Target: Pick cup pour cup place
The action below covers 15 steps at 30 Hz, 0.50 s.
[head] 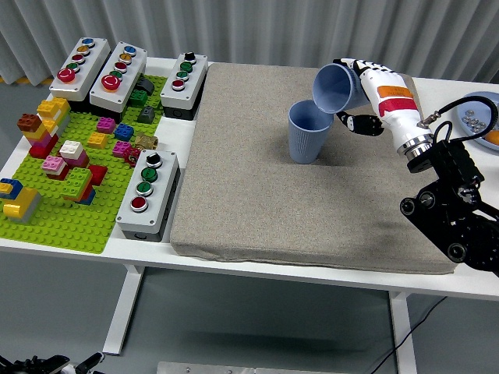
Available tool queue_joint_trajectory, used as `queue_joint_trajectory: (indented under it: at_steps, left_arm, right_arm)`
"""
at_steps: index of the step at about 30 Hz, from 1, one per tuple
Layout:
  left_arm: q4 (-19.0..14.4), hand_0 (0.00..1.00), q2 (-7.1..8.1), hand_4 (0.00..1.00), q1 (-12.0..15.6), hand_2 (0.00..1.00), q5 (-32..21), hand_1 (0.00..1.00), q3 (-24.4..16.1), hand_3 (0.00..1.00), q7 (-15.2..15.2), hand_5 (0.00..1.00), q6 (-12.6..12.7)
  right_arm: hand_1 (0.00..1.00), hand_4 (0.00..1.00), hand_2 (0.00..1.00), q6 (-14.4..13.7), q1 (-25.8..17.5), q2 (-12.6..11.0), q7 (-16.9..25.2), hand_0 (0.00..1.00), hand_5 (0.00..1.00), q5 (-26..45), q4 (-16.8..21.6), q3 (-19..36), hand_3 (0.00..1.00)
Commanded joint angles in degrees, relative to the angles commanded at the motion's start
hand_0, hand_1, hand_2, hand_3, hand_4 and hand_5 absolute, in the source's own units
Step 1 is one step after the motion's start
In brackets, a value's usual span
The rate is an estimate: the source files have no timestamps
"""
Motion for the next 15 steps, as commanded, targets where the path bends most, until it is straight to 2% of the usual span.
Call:
queue_joint_trajectory:
  at_steps: [15]
  left_arm:
    - [0.0, 0.768, 0.02, 0.509, -0.03, 0.808, 0.03, 0.755, -0.07, 0.645, 0.02, 0.988, 0.01]
  right_arm:
    - [0.68, 0.736, 0.563, -2.75, 1.29, -0.79, -0.89, 0.8, 0.029, -1.79, -0.75, -2.92, 0.627]
